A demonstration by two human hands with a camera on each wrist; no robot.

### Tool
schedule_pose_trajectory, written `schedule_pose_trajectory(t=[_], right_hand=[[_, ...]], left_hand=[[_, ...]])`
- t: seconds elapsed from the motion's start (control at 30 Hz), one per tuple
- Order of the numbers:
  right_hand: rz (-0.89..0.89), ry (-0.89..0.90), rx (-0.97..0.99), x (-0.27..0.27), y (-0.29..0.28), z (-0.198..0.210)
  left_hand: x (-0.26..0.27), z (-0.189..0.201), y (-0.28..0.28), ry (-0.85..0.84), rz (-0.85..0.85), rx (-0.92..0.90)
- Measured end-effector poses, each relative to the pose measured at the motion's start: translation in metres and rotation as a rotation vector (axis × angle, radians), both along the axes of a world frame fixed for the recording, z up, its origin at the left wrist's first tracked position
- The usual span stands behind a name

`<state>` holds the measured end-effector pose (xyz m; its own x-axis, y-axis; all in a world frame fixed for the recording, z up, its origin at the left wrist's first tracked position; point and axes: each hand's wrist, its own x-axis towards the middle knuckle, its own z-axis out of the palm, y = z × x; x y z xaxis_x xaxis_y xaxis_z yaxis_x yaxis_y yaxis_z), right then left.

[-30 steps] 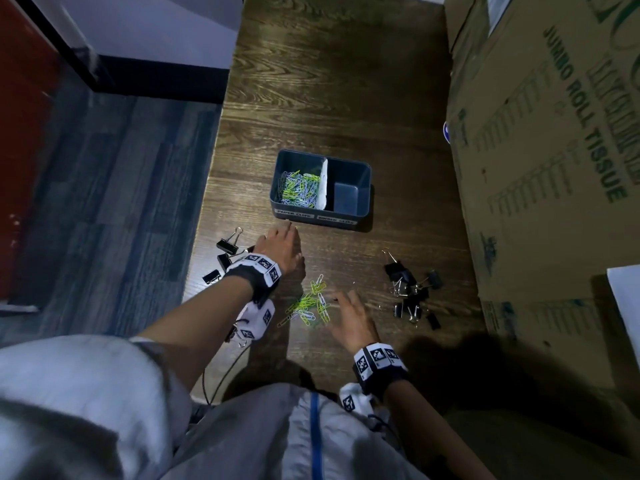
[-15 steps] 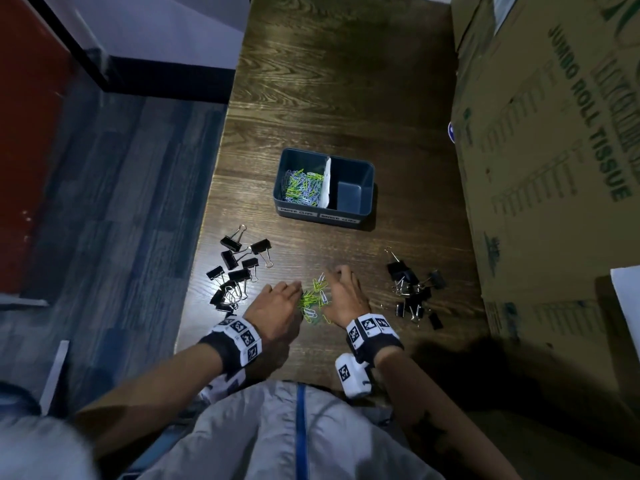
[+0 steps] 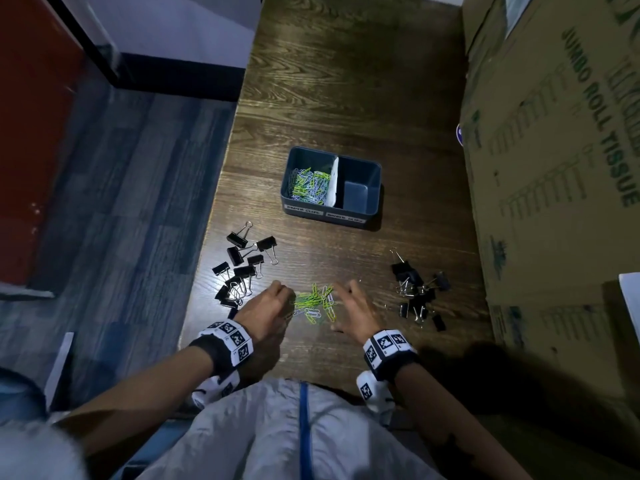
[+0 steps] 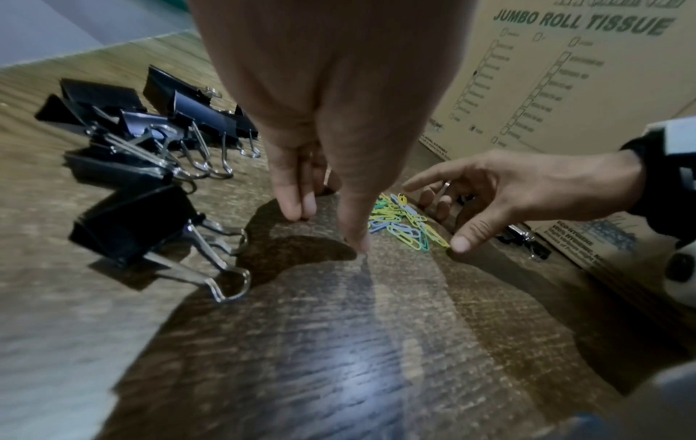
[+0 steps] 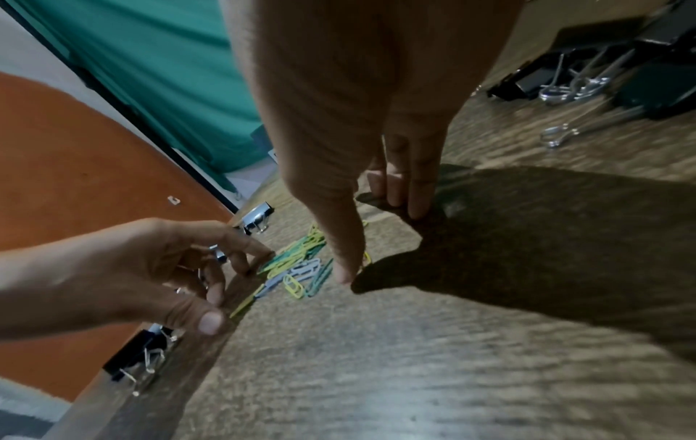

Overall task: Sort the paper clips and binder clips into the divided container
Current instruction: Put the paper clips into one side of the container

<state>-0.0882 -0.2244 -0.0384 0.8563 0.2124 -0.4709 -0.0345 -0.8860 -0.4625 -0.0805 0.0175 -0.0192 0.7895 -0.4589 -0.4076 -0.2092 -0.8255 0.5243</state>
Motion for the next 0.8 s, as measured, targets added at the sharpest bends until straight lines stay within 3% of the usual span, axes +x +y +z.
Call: schedule_pose_trajectory(t=[0.13, 0.3, 0.4, 0.6, 0.8], right_hand=[[0.041, 0.0, -0.099, 0.006, 0.014, 0.011], [0.016, -0.002, -0.043, 0.016, 0.026, 0.01], [-0.026, 0.002, -0.065, 0.013, 0.025, 0.012], [0.055, 0.014, -0.141, 0.008, 0.034, 0.013], [0.01, -0.055, -0.11, 0.008, 0.04, 0.014]], left_hand=[[0.009, -0.008, -0.016, 0.058, 0.046, -0.009], [0.014, -0.011, -0.034, 0.037, 0.092, -0.056], [0.009, -0.011, -0.032, -0.017, 0.022, -0.013], [0.001, -0.019, -0.038, -0.028, -0.061, 0.118], [0.002, -0.015, -0.049, -0.106, -0.097, 0.112]])
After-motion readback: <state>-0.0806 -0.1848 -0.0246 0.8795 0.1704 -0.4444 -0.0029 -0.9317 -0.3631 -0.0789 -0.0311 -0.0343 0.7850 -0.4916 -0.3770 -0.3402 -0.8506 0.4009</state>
